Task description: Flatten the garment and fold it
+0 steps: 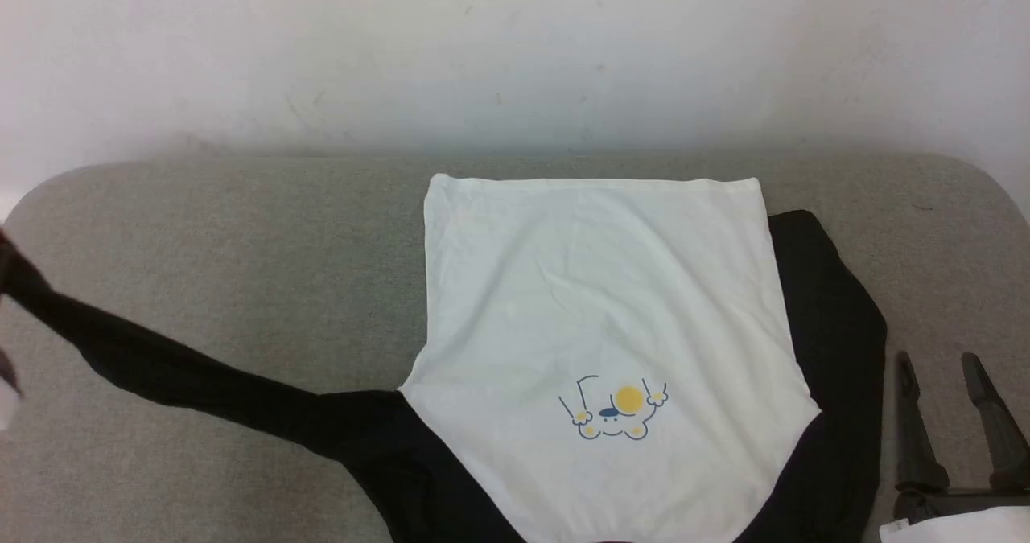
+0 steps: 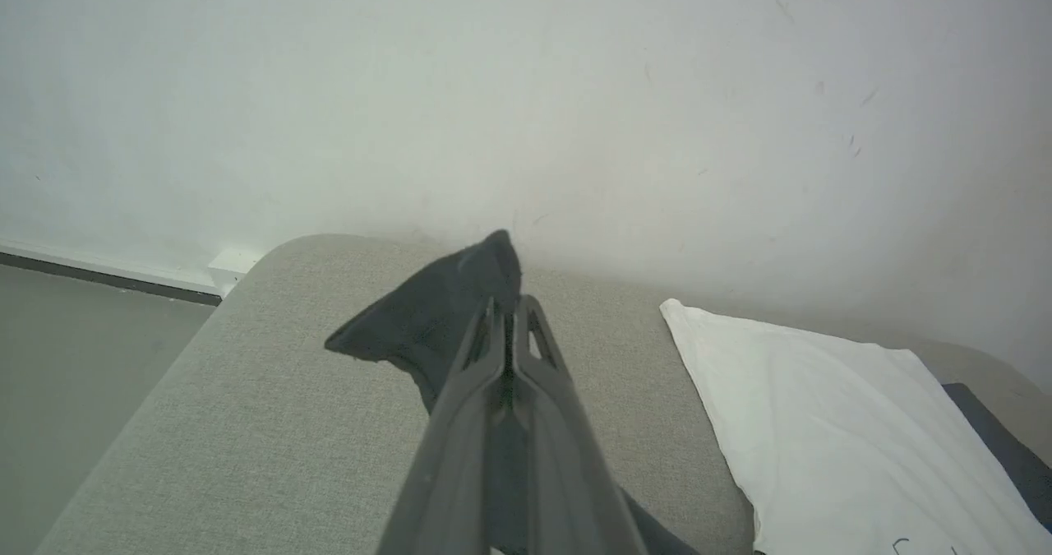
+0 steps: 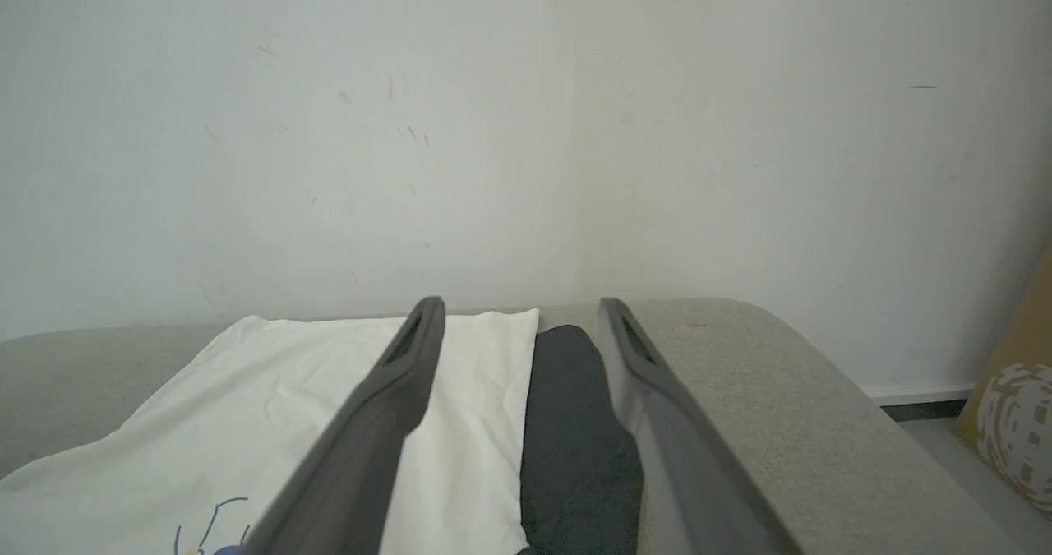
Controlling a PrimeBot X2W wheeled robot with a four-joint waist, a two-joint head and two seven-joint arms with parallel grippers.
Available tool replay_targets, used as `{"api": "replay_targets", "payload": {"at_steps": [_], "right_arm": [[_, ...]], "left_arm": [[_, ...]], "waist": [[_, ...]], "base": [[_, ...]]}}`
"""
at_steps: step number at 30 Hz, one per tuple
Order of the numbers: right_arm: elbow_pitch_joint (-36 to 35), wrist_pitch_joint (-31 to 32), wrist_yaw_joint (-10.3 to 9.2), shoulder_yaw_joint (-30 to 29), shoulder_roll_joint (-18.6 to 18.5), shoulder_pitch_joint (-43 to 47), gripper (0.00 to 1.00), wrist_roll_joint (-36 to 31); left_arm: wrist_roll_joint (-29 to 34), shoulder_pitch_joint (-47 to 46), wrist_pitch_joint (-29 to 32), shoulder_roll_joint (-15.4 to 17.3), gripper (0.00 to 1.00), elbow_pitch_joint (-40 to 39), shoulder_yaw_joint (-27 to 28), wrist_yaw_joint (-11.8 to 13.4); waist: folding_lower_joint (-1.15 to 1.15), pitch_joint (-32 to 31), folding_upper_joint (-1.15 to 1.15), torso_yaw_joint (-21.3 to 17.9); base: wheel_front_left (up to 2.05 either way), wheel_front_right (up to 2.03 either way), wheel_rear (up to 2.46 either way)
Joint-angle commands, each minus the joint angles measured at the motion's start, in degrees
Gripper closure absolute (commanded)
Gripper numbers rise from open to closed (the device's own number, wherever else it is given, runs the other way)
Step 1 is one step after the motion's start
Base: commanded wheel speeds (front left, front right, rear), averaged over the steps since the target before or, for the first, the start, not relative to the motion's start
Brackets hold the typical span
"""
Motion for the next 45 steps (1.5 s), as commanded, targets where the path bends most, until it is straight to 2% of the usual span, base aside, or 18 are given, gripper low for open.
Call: {"api": "replay_targets", "payload": {"at_steps": [1,5,11,12,13,16,21,24,28,32,37,45], "right_arm": [[-0.3,0.1,-0.04,-0.3,0.1,0.7,0.0,0.3],[-0.7,0.2,-0.04,-1.0,0.1,1.0,0.0,0.5],[-1.3,0.4,-0.04,-1.5,0.1,0.9,0.0,0.4],[-1.3,0.4,-0.04,-1.5,0.1,0.9,0.0,0.4],[-1.9,0.6,-0.04,-1.9,0.1,0.8,0.0,0.4],[-2.2,0.6,-0.04,-2.6,0.1,0.7,0.0,0.4],[-2.9,0.7,-0.04,-4.1,0.1,0.9,0.0,0.4],[-3.2,0.7,-0.04,-4.8,0.1,0.7,0.0,0.5],[-3.4,0.5,-0.04,-4.9,0.1,0.0,0.0,0.6],[-3.6,0.5,-0.04,-4.9,0.1,-0.6,0.0,0.4],[-3.6,0.4,-0.04,-5.0,0.1,-1.4,0.0,0.4],[-3.0,0.0,-0.04,-4.2,0.1,-2.7,0.0,0.6]], "left_arm": [[0.9,-0.4,0.2,-0.6,1.0,-2.2,-1.3,0.9],[3.6,-2.0,0.9,-2.4,1.0,-8.2,-6.3,2.7],[8.1,-5.6,1.0,-7.4,1.0,-15.0,-15.3,5.0],[8.1,-5.6,1.0,-7.4,1.0,-15.0,-15.3,5.0],[9.8,-6.7,0.9,-9.4,1.0,-17.1,-18.9,5.2],[11.6,-8.0,0.4,-11.5,1.0,-19.0,-22.7,5.0],[16.9,-11.3,0.2,-17.8,1.0,-20.6,-35.3,2.6],[20.1,-13.6,-0.7,-23.6,1.0,-17.6,-42.7,1.6],[22.9,-15.9,-3.3,-31.3,1.0,-10.5,-49.5,1.1],[25.4,-18.6,-5.5,-36.2,1.0,-2.3,-54.7,-0.6],[28.2,-20.9,-7.9,-39.0,1.0,6.9,-59.9,-3.0],[32.5,-22.5,-9.0,-40.6,1.0,23.5,-68.8,-6.6]], "waist": [[0.01,0.0,0.0,-0.2],[0.01,0.0,0.0,-0.6],[0.01,-0.1,0.0,-1.4],[0.01,-0.1,0.0,-1.4],[0.01,-0.1,0.0,-1.7],[0.01,0.0,0.0,-1.8],[0.01,0.4,0.0,-1.5],[0.01,1.2,0.0,-1.2],[0.01,2.7,0.0,-1.6],[0.01,4.6,0.0,-2.4],[0.01,6.8,0.0,-3.5],[0.01,8.6,0.0,-4.8]], "base": [[0.0,0.0,0.0],[0.0,0.0,0.0],[0.0,0.0,0.0],[0.0,0.0,0.0],[0.0,0.0,0.0],[0.0,0.0,0.0],[0.0,0.0,0.0],[0.0,0.0,0.0],[0.0,0.0,0.0],[0.0,0.0,0.0],[0.0,0.0,0.0],[0.0,0.0,0.0]]}}
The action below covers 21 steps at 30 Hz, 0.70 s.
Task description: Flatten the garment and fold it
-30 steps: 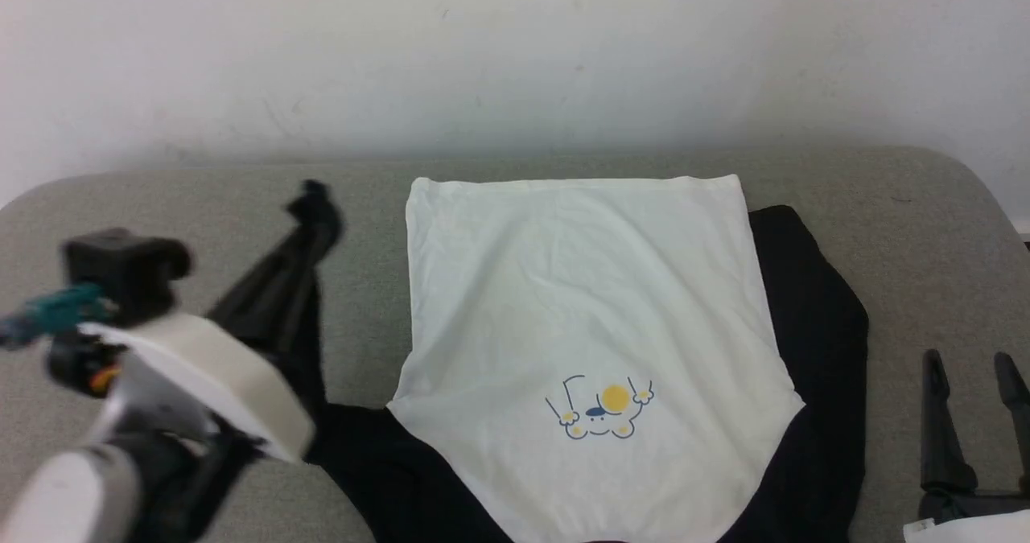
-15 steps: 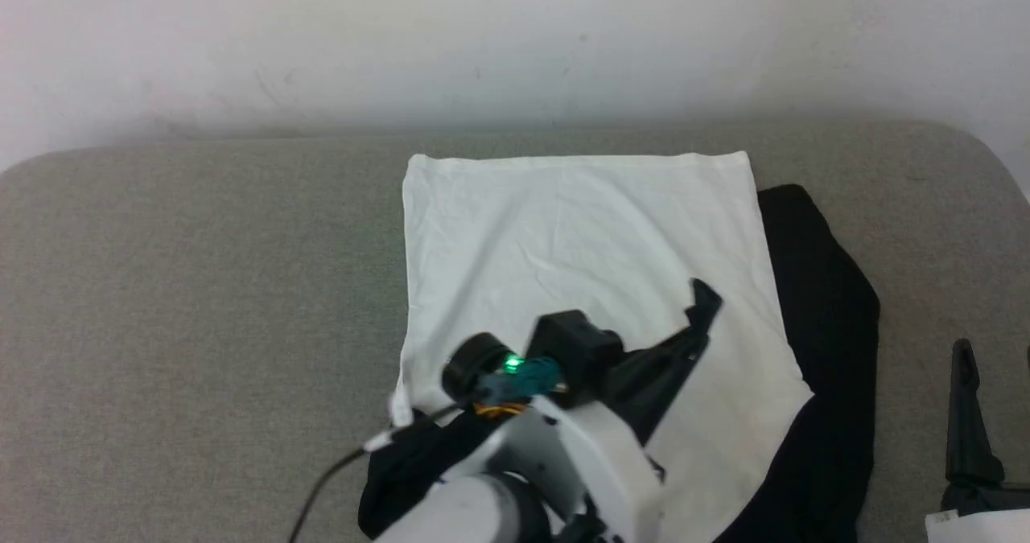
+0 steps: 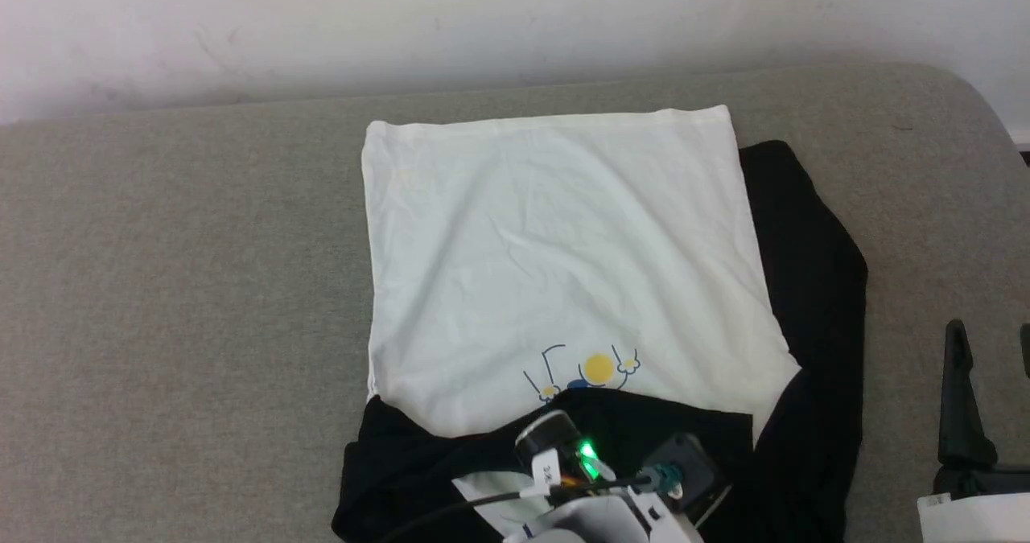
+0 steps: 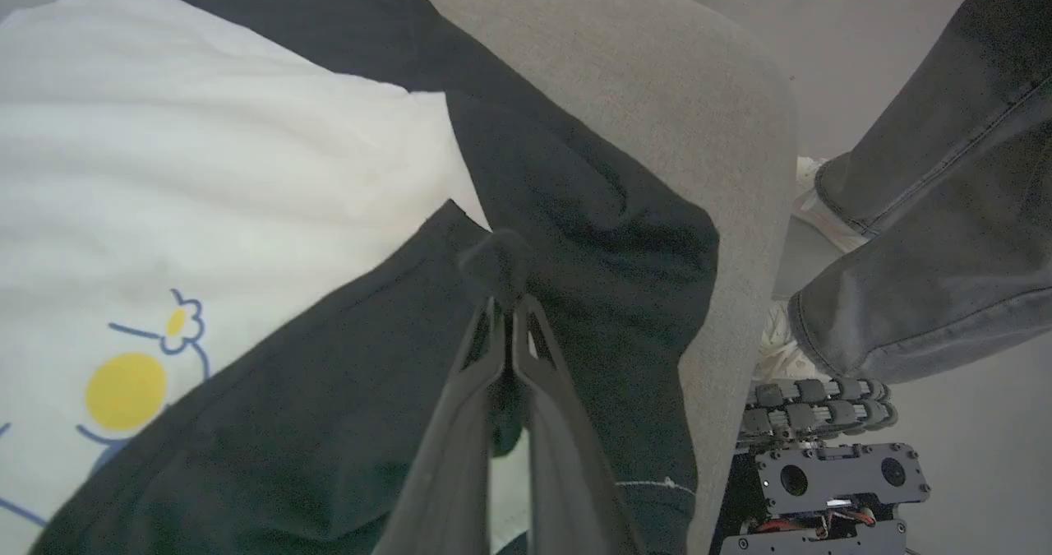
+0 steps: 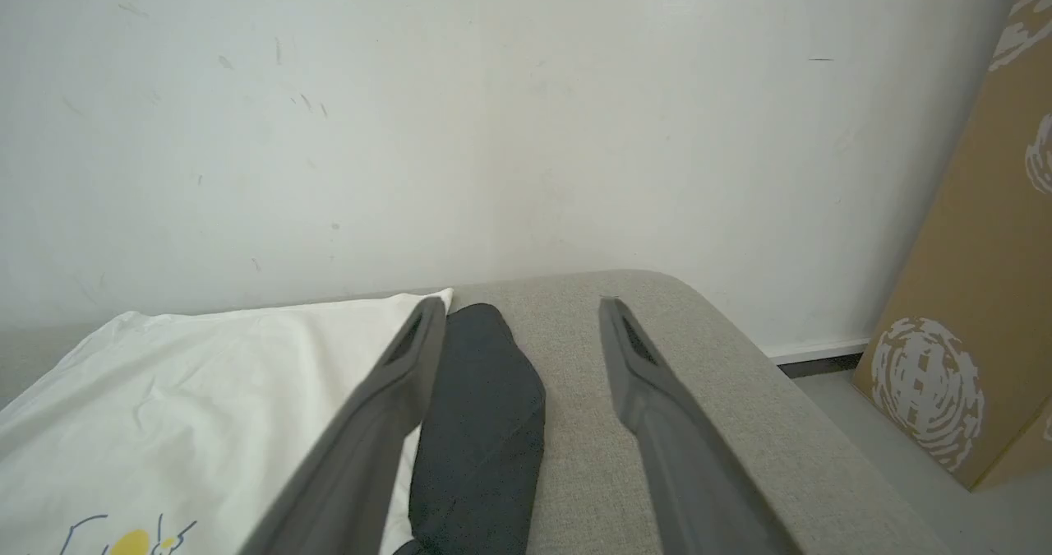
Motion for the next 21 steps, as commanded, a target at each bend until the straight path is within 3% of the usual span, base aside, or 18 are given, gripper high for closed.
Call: {"api": "replay_targets", "payload": {"at_steps": [1,11,12,13,14,21], "right_arm": [[0.3,-0.4,-0.04,0.1,0.1,-0.9,0.0,0.4],[1.8,-0.5,-0.04,1.3,0.1,-1.1,0.0,0.8],[2.0,-0.4,-0.04,1.3,0.1,-1.0,0.0,0.8],[2.1,-0.4,-0.04,1.2,0.1,-0.9,0.0,0.8],[2.1,-0.4,-0.04,1.1,0.1,-0.7,0.0,0.8],[1.7,0.4,-0.04,0.8,0.1,0.8,0.0,0.5]], "left_arm": [[0.2,-0.6,0.1,-0.4,1.0,1.3,-0.8,-0.5],[-2.2,-1.0,-2.4,-1.3,1.0,10.9,-3.8,-0.8],[-3.3,-0.9,-3.3,-1.3,0.82,10.6,-3.6,-0.5],[-4.5,-0.7,-4.1,-1.4,0.55,10.0,-3.5,-0.1],[-5.9,-0.6,-4.6,-1.4,0.01,9.3,-3.4,0.2],[-16.5,-0.6,-6.4,-1.4,0.0,2.3,-0.1,1.6]], "waist": [[-0.01,0.4,0.0,-0.5],[-0.01,-0.6,0.0,-1.3],[-0.01,-0.9,0.0,-1.2],[-0.01,-1.3,0.0,-1.1],[-0.01,-1.6,0.0,-0.9],[-0.01,-4.3,0.0,0.6]], "base": [[0.0,0.0,0.0],[0.0,0.0,0.0],[0.0,0.0,0.0],[0.0,0.0,0.0],[0.0,0.0,0.0],[0.0,0.0,0.0]]}}
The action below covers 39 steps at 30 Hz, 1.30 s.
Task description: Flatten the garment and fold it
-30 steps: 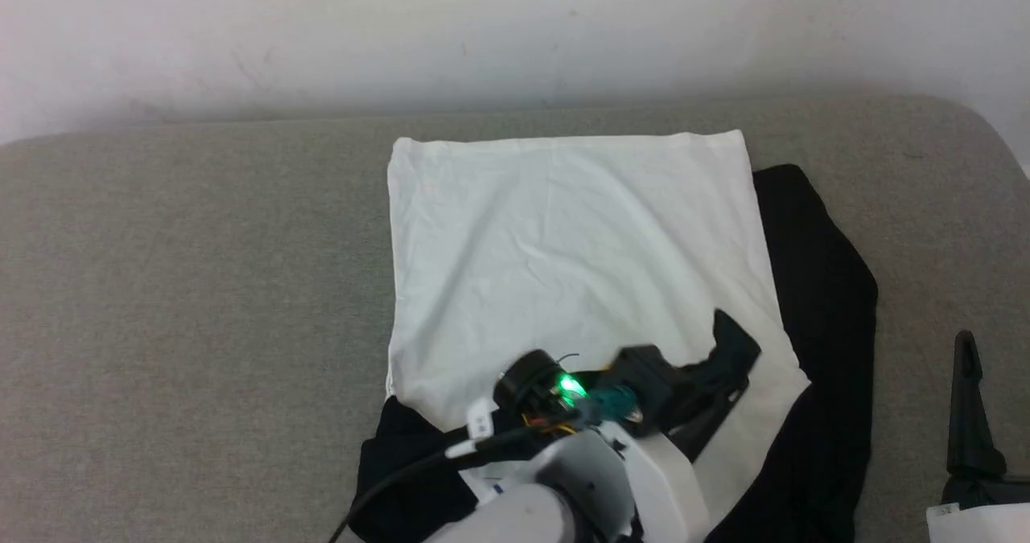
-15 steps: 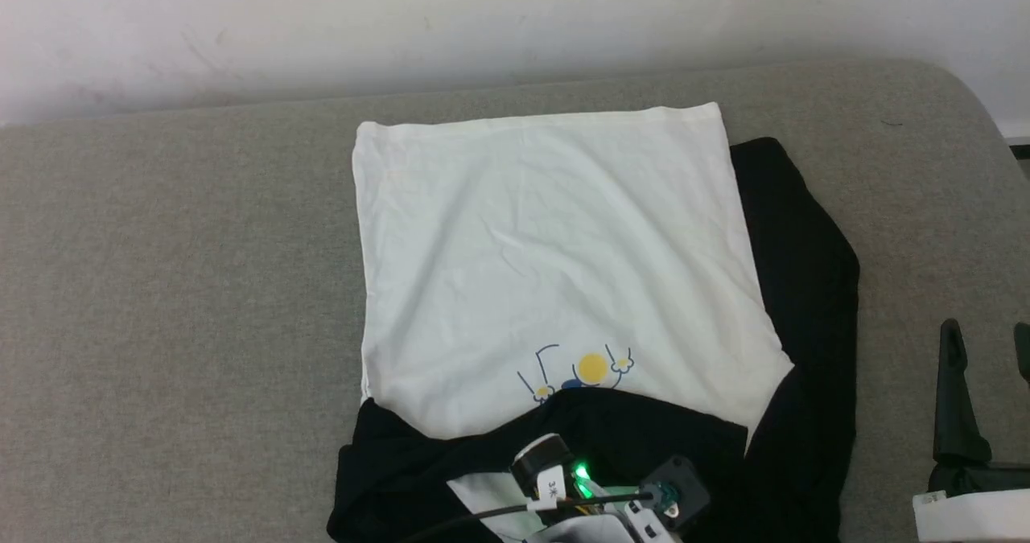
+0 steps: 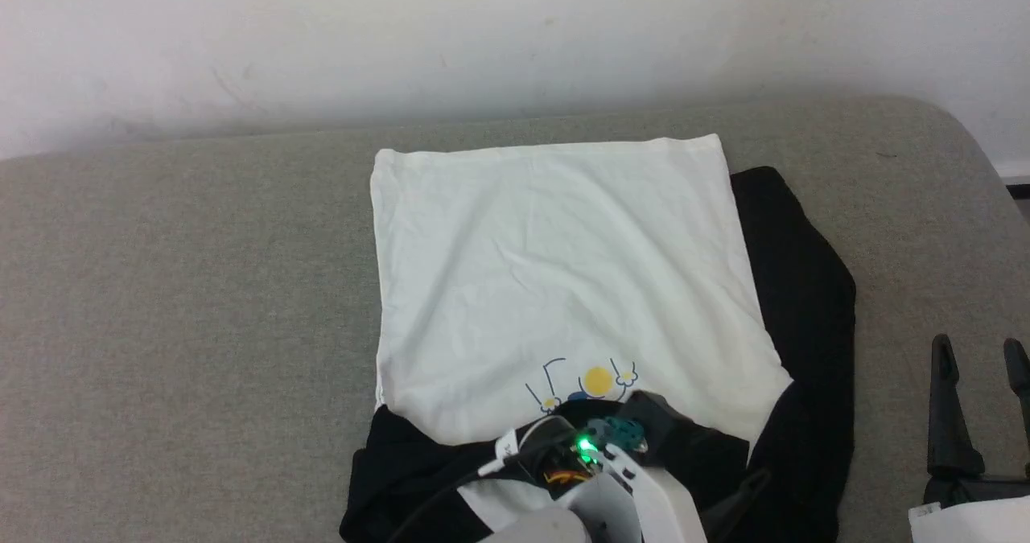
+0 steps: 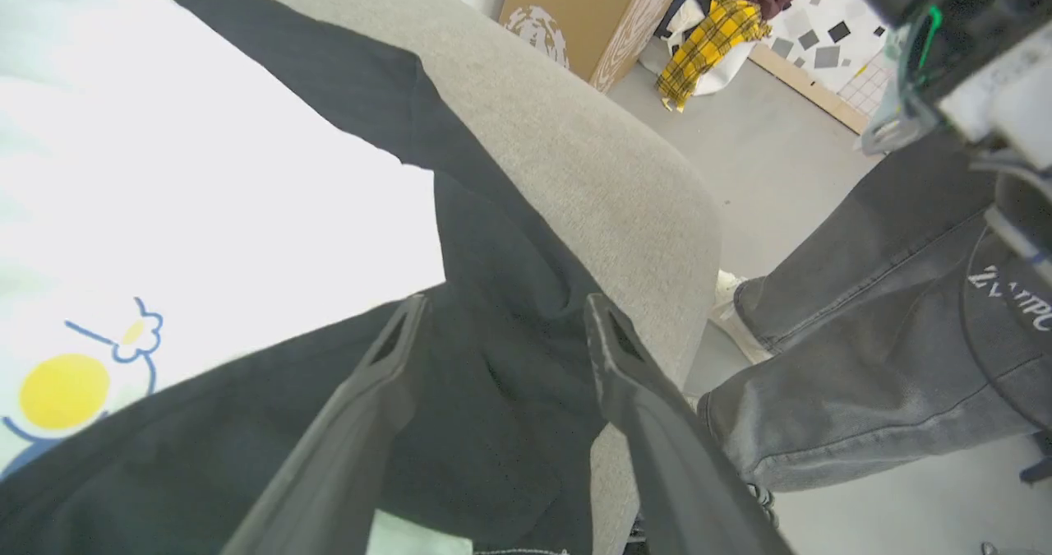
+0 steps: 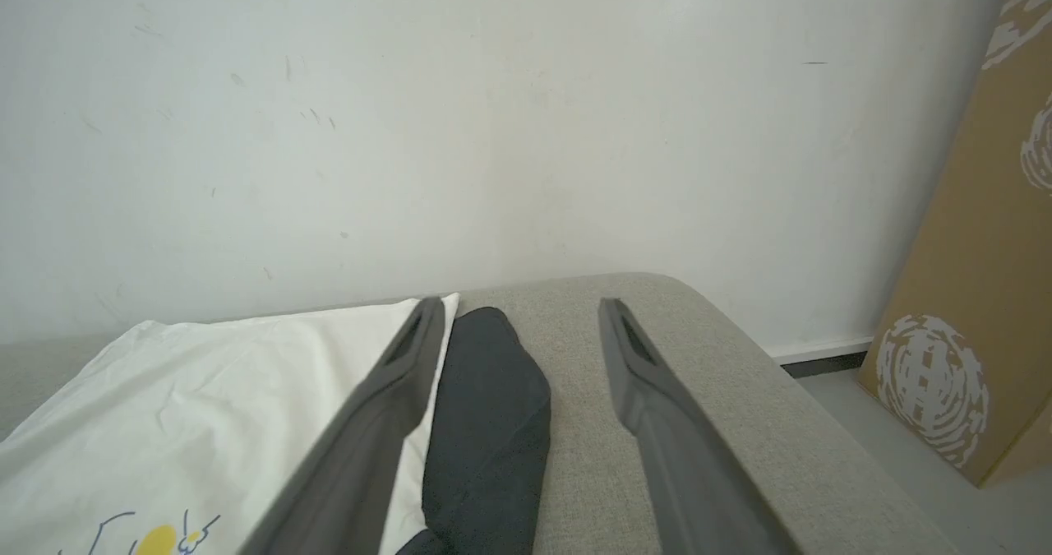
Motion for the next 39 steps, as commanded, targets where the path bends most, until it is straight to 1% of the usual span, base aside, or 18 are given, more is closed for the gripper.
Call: {"api": "replay_targets", "payload": {"at_steps": [1,3,6,10,13,15,18,20,22,25,26,28,30,33,37,39], "right_arm": [[-0.4,0.3,-0.04,0.0,0.1,0.5,0.0,0.1],[-0.7,0.6,-0.04,0.0,0.1,0.9,0.0,0.0],[-1.3,1.1,-0.04,-0.1,0.1,1.4,0.0,-0.1],[-1.9,1.5,-0.04,0.0,0.1,1.9,0.0,0.0],[-2.3,1.5,-0.04,-0.1,0.1,2.1,0.0,0.1],[-2.3,1.4,-0.04,-0.1,0.1,2.1,0.0,0.3],[-2.0,1.2,-0.04,0.4,0.1,1.9,0.0,0.5],[-1.8,1.0,-0.04,0.7,0.1,1.9,0.0,0.7],[-1.6,0.9,-0.04,0.8,0.1,1.9,0.0,0.8],[-1.3,0.7,-0.04,0.7,0.1,2.2,0.0,1.0],[-1.2,0.6,-0.04,0.6,0.1,2.3,0.0,1.0],[-0.9,0.5,-0.04,0.5,0.1,2.6,0.0,1.0],[-0.6,0.5,-0.04,0.6,0.1,2.7,0.0,1.2],[-0.1,0.4,-0.04,0.4,0.1,2.9,0.0,1.3],[0.3,0.5,-0.04,0.1,0.1,2.5,0.0,1.4],[0.1,1.0,-0.04,0.4,0.1,1.5,0.0,1.5]], "left_arm": [[-0.9,-0.6,-0.6,-0.1,0.0,-1.3,1.4,0.5],[-1.9,-0.6,-2.2,1.1,0.0,-4.2,4.4,1.9],[-2.5,0.2,-5.4,4.9,0.0,-9.9,9.9,5.3],[-1.5,3.3,-11.6,11.8,0.0,-18.8,18.0,10.5],[0.6,6.7,-15.9,17.8,0.0,-24.9,22.2,13.0],[2.0,9.9,-18.4,21.2,0.0,-27.7,25.3,15.7],[3.8,15.5,-21.0,24.7,0.0,-30.9,30.1,20.3],[4.6,19.6,-22.0,25.7,0.0,-33.0,33.1,22.1],[5.8,23.5,-22.4,26.2,0.0,-34.9,35.7,22.6],[11.0,29.0,-22.5,27.5,0.0,-35.8,38.1,23.2],[12.1,30.7,-22.5,27.1,0.0,-36.0,38.6,23.4],[13.6,33.4,-22.5,26.1,0.0,-35.6,39.8,22.9],[15.9,35.5,-22.5,26.0,0.0,-34.2,40.3,22.2],[17.1,36.4,-22.5,23.5,0.0,-35.0,42.1,20.9],[17.9,36.1,-22.5,20.0,0.0,-36.4,44.7,17.8],[17.4,35.6,-22.5,17.7,0.0,-37.2,46.3,16.3]], "waist": [[0.01,-1.1,0.0,1.0],[0.01,-1.8,0.0,1.4],[0.01,-2.6,0.0,1.8],[0.01,-3.0,0.0,2.1],[0.01,-2.8,0.0,2.4],[0.01,-2.5,0.0,2.6],[0.01,-2.0,0.0,2.9],[0.01,-1.8,0.0,3.0],[0.01,-1.6,0.0,3.3],[0.01,-1.4,0.0,3.9],[0.01,-1.4,0.0,4.1],[0.01,-1.4,0.0,4.5],[0.01,-1.5,0.0,4.8],[0.01,-1.6,0.0,5.4],[0.01,-1.2,0.0,5.9],[0.01,-0.5,0.0,5.8]], "base": [[0.0,0.0,0.0],[0.0,0.0,0.0],[0.0,0.0,0.0],[0.0,0.0,0.0],[0.0,0.0,0.0],[0.0,0.0,0.0],[0.0,0.0,0.0],[0.0,0.0,0.0],[0.0,0.0,0.0],[0.0,0.0,0.0],[0.0,0.0,0.0],[0.0,0.0,0.0],[0.0,0.0,0.0],[0.0,0.0,0.0],[0.0,0.0,0.0],[0.0,0.0,0.0]]}}
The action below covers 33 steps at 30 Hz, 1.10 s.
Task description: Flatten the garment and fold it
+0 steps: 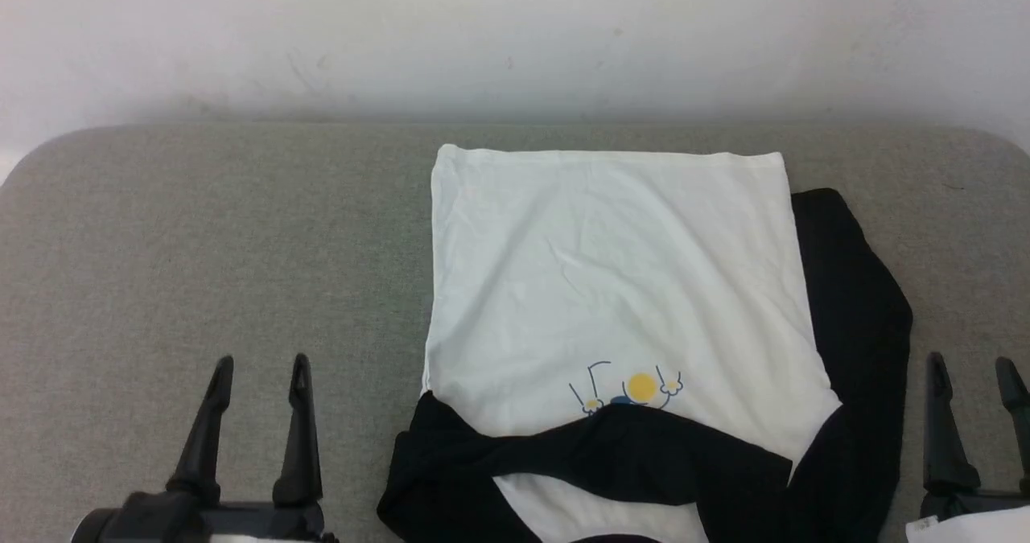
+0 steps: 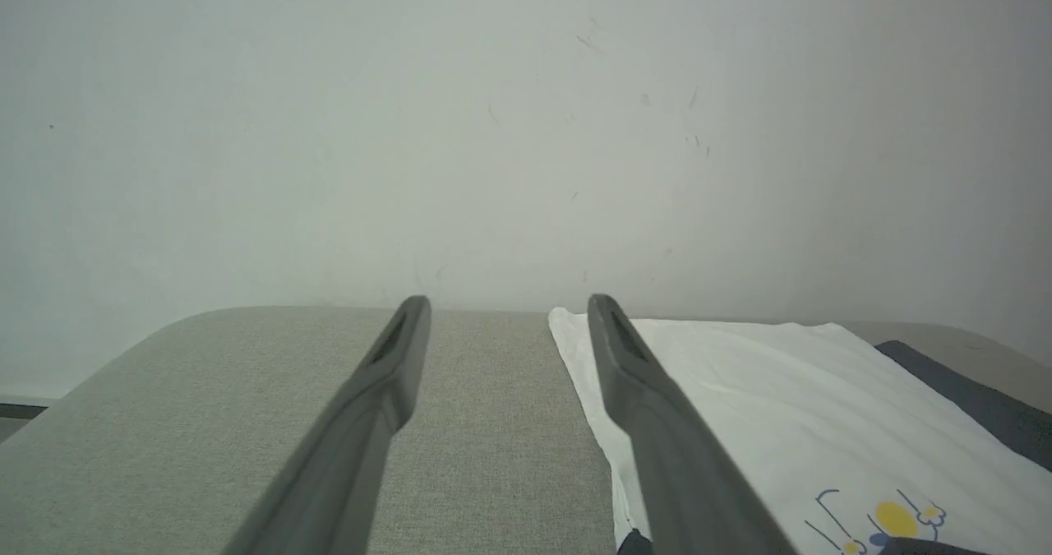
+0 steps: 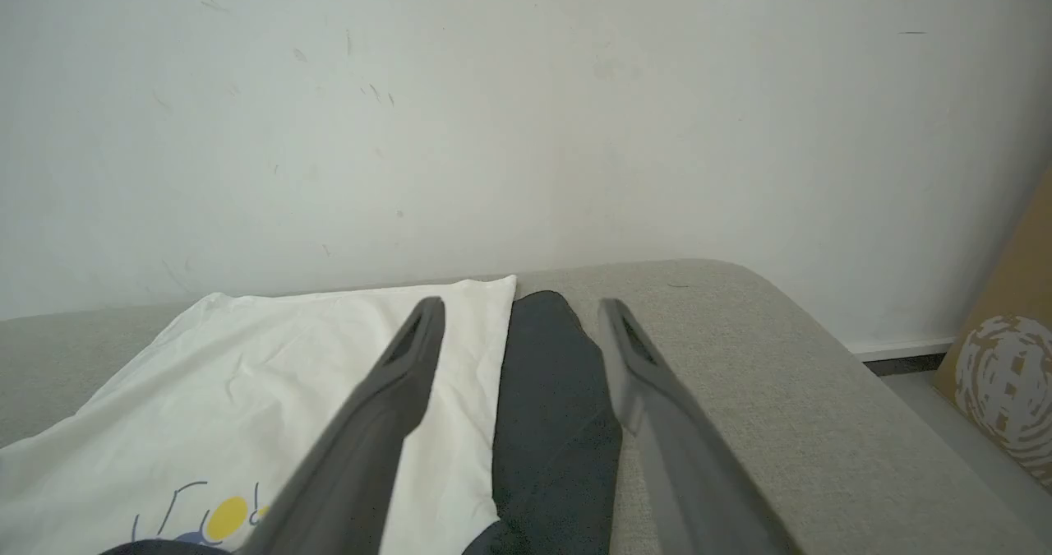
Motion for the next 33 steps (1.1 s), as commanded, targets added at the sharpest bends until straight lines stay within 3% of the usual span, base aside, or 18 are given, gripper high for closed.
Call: {"api": "replay_targets", "payload": {"at_steps": [1,8,14,21,25,33], "right_arm": [[-0.4,0.6,-0.04,0.3,0.1,-1.6,0.0,0.6],[-3.4,6.6,-0.04,2.5,-0.1,-11.7,0.0,-0.9],[-4.2,17.2,-0.04,2.5,-6.0,-28.2,0.0,2.6],[1.6,31.6,-0.04,1.2,-13.0,-43.6,0.0,8.1],[6.2,39.2,-0.04,0.3,-13.6,-49.7,0.0,10.3],[15.0,47.5,-0.04,-4.7,-11.9,-56.0,0.0,8.3]], "left_arm": [[-0.7,-1.0,-0.3,-2.2,0.0,-1.1,1.8,-1.4],[-1.1,-2.7,-0.3,-6.2,0.0,-1.5,6.5,-7.1],[-0.6,-6.1,-0.3,-8.6,0.0,-2.1,10.5,-10.4],[0.4,-9.3,-0.3,-10.4,0.0,-2.4,12.3,-13.9],[0.6,-10.6,-0.3,-11.8,0.0,-1.9,12.6,-15.5],[1.8,-12.9,-0.3,-13.4,0.0,-0.3,12.5,-18.2]], "waist": [[0.0,1.0,0.0,-0.2],[0.0,5.9,0.0,-1.6],[0.0,12.6,0.0,-2.5],[0.0,19.3,0.0,-1.9],[0.0,21.7,0.0,-1.7],[0.0,25.1,0.0,-0.8]], "base": [[0.0,0.0,0.0],[0.0,0.0,0.0],[0.0,0.0,0.0],[0.0,0.0,0.0],[0.0,0.0,0.0],[0.0,0.0,0.0]]}}
